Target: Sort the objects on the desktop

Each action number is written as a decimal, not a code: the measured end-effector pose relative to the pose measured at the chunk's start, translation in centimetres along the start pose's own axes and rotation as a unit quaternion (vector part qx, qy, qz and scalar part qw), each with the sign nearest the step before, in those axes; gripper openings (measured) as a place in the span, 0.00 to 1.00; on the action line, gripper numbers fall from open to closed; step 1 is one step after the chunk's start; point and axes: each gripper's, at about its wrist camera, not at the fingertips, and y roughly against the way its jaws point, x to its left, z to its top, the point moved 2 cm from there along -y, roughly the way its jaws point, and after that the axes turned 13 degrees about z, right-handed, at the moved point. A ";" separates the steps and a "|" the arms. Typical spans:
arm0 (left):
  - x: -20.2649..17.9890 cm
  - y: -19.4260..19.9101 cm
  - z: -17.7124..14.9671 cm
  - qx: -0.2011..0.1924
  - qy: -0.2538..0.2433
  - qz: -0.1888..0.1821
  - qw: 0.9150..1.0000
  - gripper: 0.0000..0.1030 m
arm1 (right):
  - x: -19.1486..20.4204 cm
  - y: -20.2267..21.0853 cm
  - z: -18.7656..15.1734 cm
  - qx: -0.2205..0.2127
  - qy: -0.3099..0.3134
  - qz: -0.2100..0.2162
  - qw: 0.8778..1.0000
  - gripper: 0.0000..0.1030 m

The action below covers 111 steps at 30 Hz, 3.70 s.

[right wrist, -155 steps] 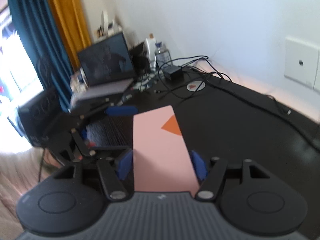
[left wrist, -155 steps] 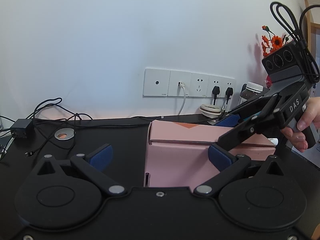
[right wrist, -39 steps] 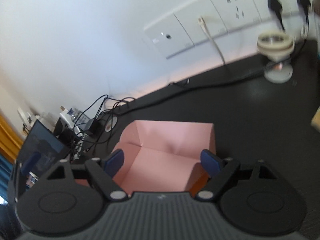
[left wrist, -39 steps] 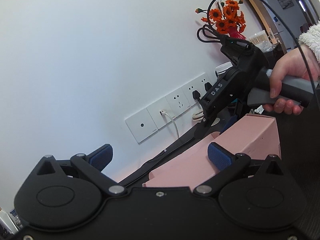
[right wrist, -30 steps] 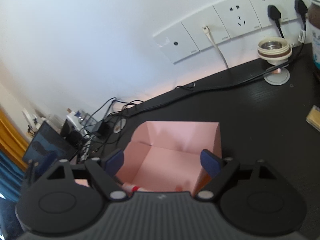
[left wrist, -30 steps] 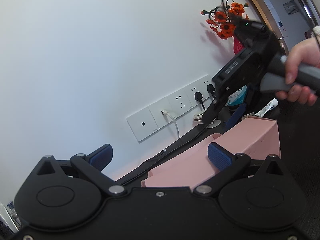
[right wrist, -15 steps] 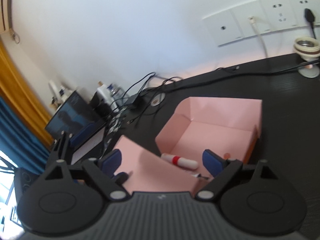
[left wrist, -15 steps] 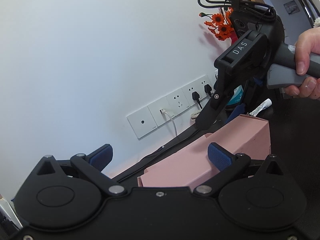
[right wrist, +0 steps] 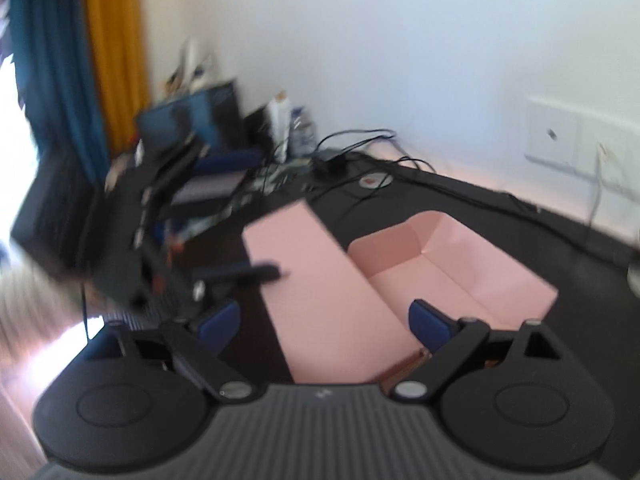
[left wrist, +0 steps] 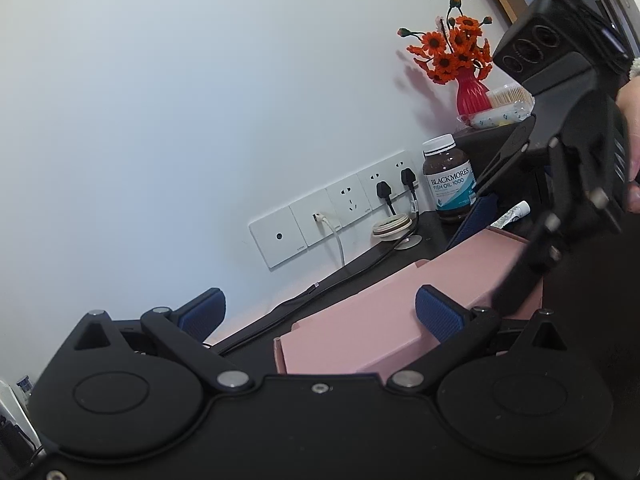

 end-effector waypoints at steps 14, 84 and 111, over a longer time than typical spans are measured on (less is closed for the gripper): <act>0.2 0.7 -0.1 0.026 0.007 -0.017 0.999 1.00 | 7.7 -6.1 -6.1 0.146 0.423 -0.208 0.870 0.89; -5.1 -0.4 -4.6 0.162 0.126 -0.172 0.964 1.00 | -3.5 8.8 -0.5 -0.161 0.023 -0.077 0.984 0.99; -1.6 -8.0 -3.9 0.086 0.133 -0.172 0.972 1.00 | -14.8 -2.1 -0.5 -0.167 -0.133 -0.211 0.954 0.99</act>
